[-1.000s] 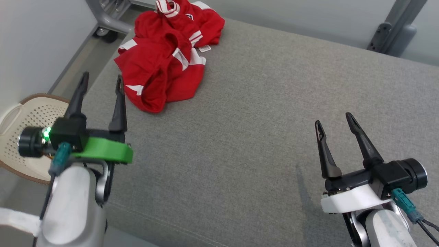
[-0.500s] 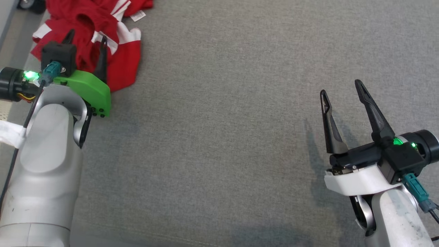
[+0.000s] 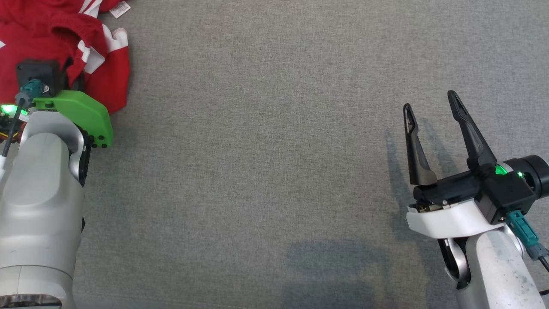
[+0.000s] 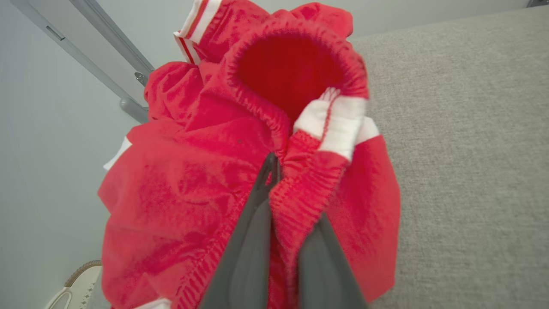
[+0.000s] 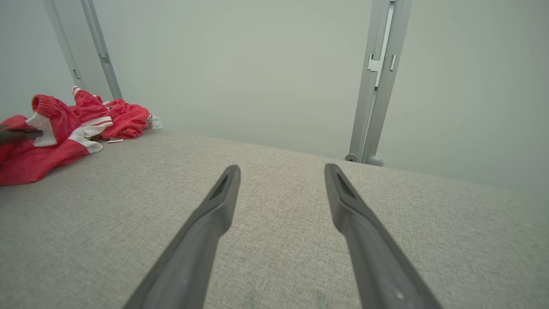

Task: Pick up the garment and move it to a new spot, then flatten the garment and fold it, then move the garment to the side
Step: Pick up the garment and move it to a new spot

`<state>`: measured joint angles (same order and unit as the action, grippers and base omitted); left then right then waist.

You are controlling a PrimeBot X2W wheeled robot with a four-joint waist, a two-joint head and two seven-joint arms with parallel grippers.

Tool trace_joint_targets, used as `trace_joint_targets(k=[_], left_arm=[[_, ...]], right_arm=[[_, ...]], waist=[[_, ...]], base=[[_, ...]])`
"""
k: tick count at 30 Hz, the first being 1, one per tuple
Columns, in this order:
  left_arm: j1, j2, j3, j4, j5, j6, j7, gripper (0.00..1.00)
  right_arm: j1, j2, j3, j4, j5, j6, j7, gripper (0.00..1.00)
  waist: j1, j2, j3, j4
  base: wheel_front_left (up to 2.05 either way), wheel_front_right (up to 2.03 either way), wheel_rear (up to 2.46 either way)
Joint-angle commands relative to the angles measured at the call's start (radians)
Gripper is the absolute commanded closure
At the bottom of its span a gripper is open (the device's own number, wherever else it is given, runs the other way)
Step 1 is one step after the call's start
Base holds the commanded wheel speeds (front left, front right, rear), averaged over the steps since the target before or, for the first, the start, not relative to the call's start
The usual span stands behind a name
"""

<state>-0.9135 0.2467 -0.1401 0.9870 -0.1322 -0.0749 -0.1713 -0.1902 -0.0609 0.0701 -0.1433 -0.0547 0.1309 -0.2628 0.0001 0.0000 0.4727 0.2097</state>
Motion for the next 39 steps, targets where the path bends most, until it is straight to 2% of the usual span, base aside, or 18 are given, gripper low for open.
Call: trace_joint_targets(k=[1, 9, 16, 20, 25, 29, 33, 38, 39], left_arm=[[-0.018, 0.004, 0.003, 0.010, -0.011, -0.002, -0.015, 1.00], [-0.027, -0.004, -0.019, 0.011, -0.018, -0.017, -0.066, 1.00], [-0.039, -0.038, -0.066, -0.081, -0.042, -0.047, -0.069, 1.00], [-0.043, -0.064, -0.132, -0.177, -0.054, -0.055, -0.021, 1.00], [-0.003, -0.096, -0.230, -0.361, -0.116, -0.055, 0.072, 1.00], [0.028, -0.118, -0.256, -0.531, -0.181, -0.055, 0.149, 1.00], [0.079, -0.168, -0.260, -0.677, -0.260, -0.025, 0.205, 1.00], [0.167, -0.193, -0.306, -0.758, -0.388, 0.061, 0.203, 1.00], [0.190, -0.195, -0.332, -0.763, -0.444, 0.081, 0.193, 1.00]], right_arm=[[-0.010, 0.002, 0.001, 0.005, 0.008, 0.000, -0.003, 0.00], [0.009, 0.007, -0.006, 0.032, 0.026, 0.000, -0.003, 0.00], [0.040, 0.010, -0.034, 0.053, 0.064, 0.000, -0.003, 0.00], [0.064, 0.010, -0.044, 0.062, 0.097, 0.000, -0.003, 0.00], [0.091, 0.009, -0.050, 0.068, 0.136, 0.000, -0.003, 0.00], [0.104, 0.010, -0.057, 0.065, 0.152, 0.000, -0.003, 0.00], [0.111, 0.010, -0.072, 0.064, 0.159, 0.000, -0.003, 0.00], [0.103, 0.010, -0.076, 0.065, 0.167, 0.000, -0.003, 0.00], [0.095, 0.010, -0.071, 0.065, 0.170, 0.000, -0.003, 0.00]], waist=[[-0.0001, 0.0000, -0.018, 0.004], [-0.0001, 0.0000, -0.108, 0.006], [-0.0001, 0.0000, -0.212, -0.025], [-0.0001, 0.0000, -0.269, -0.063], [-0.0001, 0.0000, -0.325, -0.128], [-0.0001, 0.0000, -0.345, -0.185], [-0.0001, 0.0000, -0.338, -0.233], [-0.0001, 0.0000, -0.302, -0.282], [-0.0001, 0.0000, -0.290, -0.293]], base=[[0.00, 0.00, 0.00], [0.00, 0.00, 0.00], [0.00, 0.00, 0.00], [0.00, 0.00, 0.00], [0.00, 0.00, 0.00], [0.00, 0.00, 0.00], [0.00, 0.00, 0.00], [0.00, 0.00, 0.00], [0.00, 0.00, 0.00]])
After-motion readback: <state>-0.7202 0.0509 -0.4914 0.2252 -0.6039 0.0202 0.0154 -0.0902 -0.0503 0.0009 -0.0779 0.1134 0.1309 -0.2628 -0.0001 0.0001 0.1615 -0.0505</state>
